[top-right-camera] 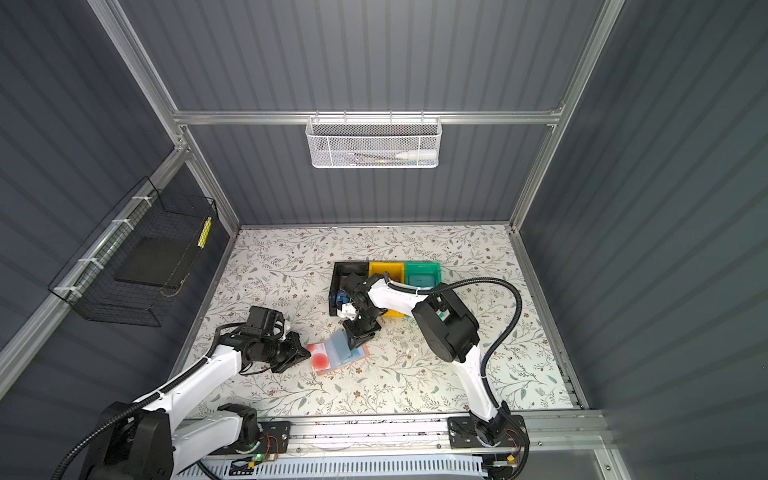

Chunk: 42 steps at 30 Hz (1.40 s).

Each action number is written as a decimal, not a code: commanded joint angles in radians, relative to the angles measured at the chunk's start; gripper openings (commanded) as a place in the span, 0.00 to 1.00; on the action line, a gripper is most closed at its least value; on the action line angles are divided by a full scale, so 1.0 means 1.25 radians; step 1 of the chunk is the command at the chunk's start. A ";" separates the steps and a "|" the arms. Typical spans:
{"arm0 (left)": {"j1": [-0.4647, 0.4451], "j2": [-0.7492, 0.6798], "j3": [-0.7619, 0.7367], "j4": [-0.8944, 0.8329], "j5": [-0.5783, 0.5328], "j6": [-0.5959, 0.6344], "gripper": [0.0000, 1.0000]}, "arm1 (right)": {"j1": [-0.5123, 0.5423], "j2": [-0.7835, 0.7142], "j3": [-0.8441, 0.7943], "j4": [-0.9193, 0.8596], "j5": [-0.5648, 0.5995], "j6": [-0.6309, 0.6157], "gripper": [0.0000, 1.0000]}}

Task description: Take the credit cards out of the card holder

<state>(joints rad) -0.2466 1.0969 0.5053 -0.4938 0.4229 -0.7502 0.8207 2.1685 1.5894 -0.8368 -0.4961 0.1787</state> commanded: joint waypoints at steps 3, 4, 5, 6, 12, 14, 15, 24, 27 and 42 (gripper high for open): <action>0.007 -0.027 0.055 -0.083 -0.027 0.028 0.00 | 0.009 0.006 0.022 -0.062 0.079 0.002 0.25; 0.007 -0.027 0.061 -0.088 -0.027 0.029 0.00 | 0.011 0.001 0.029 -0.067 0.079 0.001 0.25; 0.007 -0.030 0.066 -0.092 -0.025 0.029 0.00 | 0.012 -0.002 0.035 -0.070 0.073 0.001 0.26; 0.007 -0.032 0.073 -0.096 -0.025 0.029 0.00 | 0.012 -0.004 0.040 -0.074 0.059 0.001 0.26; 0.007 -0.061 0.082 -0.116 -0.025 0.027 0.00 | 0.021 -0.016 0.058 -0.069 0.018 0.007 0.27; 0.007 -0.070 0.082 -0.118 -0.025 0.024 0.00 | 0.023 -0.017 0.061 -0.069 0.004 0.007 0.27; 0.008 -0.075 0.083 -0.120 -0.026 0.022 0.00 | 0.024 -0.018 0.065 -0.069 0.002 0.008 0.27; 0.008 -0.092 0.106 -0.148 -0.030 0.025 0.00 | 0.048 0.003 0.105 -0.095 -0.018 -0.007 0.29; 0.010 -0.099 0.114 -0.160 -0.035 0.027 0.00 | 0.053 0.008 0.114 -0.101 -0.012 -0.007 0.30; 0.011 -0.126 0.238 -0.323 -0.133 0.069 0.00 | 0.043 -0.020 0.113 -0.148 0.216 -0.019 0.36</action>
<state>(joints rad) -0.2405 0.9562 0.7624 -0.8158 0.2947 -0.6971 0.8799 2.1685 1.7180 -0.9905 -0.2733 0.1738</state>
